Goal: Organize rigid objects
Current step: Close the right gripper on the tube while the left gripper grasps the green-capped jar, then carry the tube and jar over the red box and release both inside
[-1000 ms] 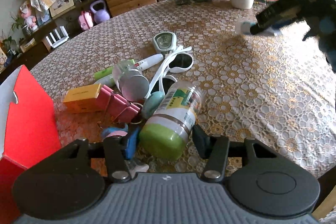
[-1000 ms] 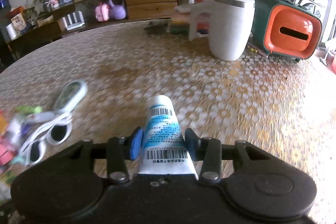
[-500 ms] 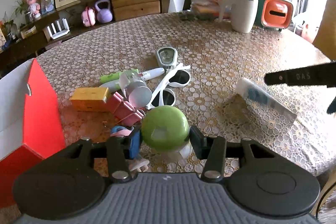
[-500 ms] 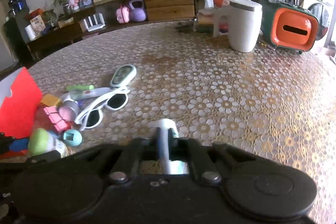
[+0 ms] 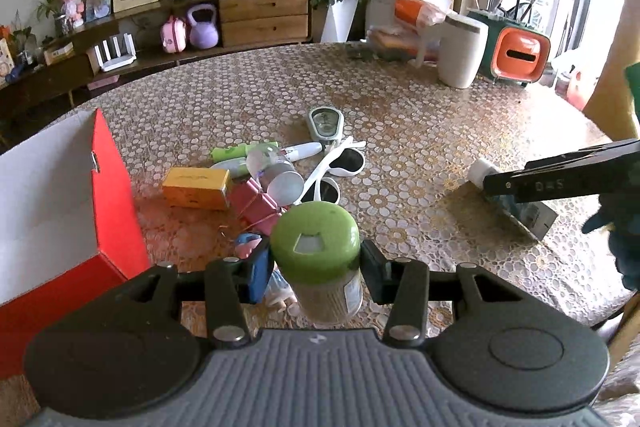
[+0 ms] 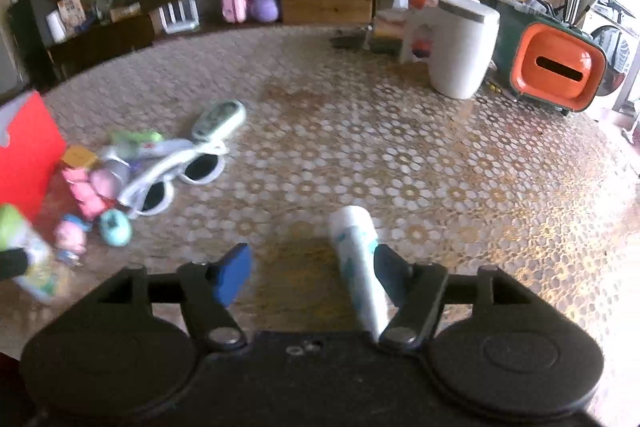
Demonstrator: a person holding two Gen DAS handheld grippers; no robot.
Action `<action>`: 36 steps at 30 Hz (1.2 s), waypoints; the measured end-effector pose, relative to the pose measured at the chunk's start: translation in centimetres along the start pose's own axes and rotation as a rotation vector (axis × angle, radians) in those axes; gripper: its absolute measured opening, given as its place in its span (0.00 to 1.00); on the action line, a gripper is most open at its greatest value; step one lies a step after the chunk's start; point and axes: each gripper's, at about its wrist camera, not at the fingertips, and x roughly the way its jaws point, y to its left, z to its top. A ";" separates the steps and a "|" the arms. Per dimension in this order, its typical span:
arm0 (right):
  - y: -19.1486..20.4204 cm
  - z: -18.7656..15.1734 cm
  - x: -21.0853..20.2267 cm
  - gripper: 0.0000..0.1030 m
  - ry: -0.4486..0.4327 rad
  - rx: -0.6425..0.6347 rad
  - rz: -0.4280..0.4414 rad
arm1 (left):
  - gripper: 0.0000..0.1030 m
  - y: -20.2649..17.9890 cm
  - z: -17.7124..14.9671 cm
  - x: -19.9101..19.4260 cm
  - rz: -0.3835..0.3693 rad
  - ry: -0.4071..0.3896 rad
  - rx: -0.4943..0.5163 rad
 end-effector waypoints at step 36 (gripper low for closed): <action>11.6 4.5 -8.1 0.37 -0.010 -0.130 0.233 | 0.45 5.1 0.9 -7.5 0.001 -0.066 -0.071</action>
